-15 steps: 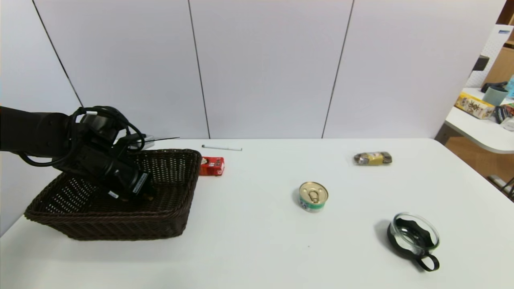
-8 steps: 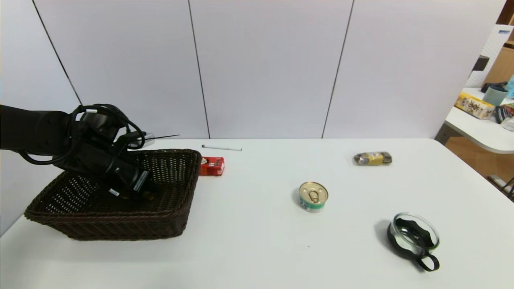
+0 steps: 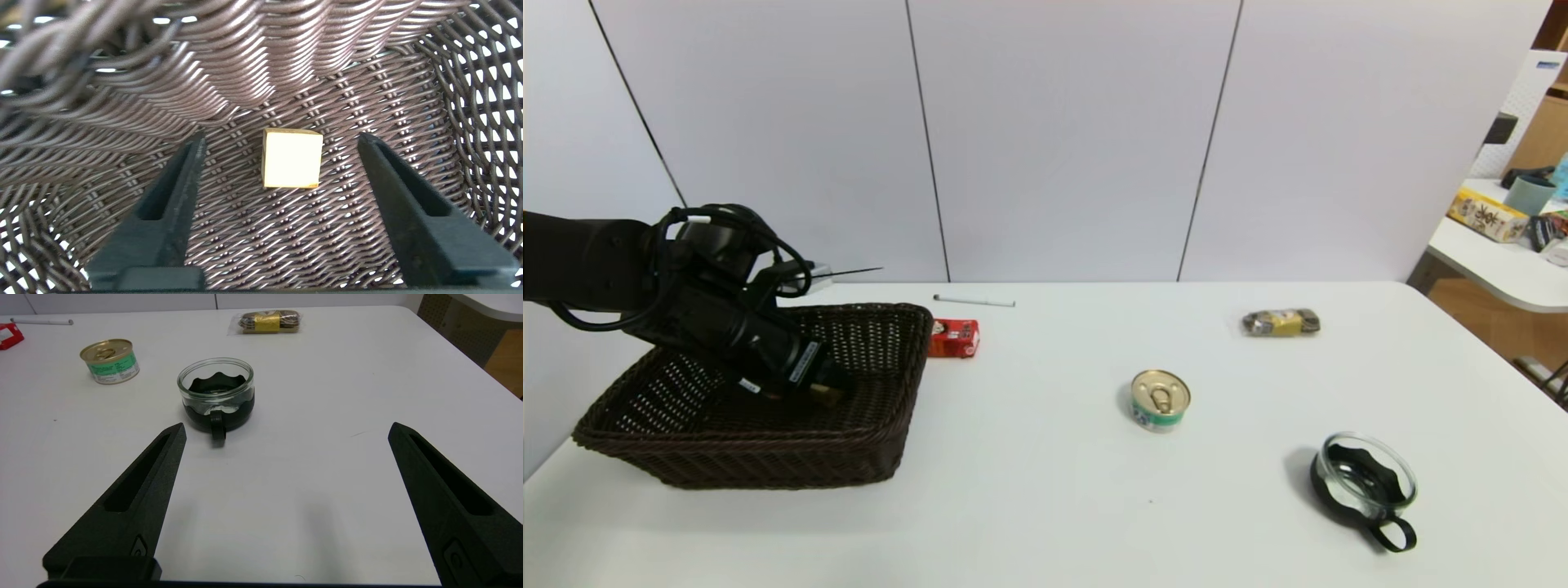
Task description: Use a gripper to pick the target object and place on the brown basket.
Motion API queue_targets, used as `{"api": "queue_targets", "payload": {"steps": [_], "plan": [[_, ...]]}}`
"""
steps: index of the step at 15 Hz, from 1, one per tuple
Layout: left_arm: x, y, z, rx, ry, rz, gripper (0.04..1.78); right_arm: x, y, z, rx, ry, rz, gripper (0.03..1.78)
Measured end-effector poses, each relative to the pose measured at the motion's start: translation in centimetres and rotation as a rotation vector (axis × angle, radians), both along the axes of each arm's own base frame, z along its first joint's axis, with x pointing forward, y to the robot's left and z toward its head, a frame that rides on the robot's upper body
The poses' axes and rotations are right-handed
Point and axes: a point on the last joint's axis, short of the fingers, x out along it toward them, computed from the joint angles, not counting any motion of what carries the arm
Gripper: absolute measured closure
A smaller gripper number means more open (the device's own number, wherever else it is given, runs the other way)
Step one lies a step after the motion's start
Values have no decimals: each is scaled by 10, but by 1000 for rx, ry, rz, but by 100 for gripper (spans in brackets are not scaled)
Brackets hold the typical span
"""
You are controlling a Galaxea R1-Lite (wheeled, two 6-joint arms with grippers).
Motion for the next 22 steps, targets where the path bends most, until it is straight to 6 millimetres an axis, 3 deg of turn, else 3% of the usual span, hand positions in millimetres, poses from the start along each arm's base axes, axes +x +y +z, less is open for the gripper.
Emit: {"api": "queue_targets", "payload": {"steps": [8, 13, 18, 22], "plan": [[-9, 7, 15, -1, -44, 20, 24, 0, 0, 0, 0, 0, 0, 10], [-20, 9, 38, -3, -144, 31, 18, 0, 0, 0, 0, 0, 0, 10], [-42, 10, 83, -24, -363, 52, 15, 0, 0, 0, 0, 0, 0, 10], [-83, 9, 126, -66, -578, 81, 14, 0, 0, 0, 0, 0, 0, 10]]}}
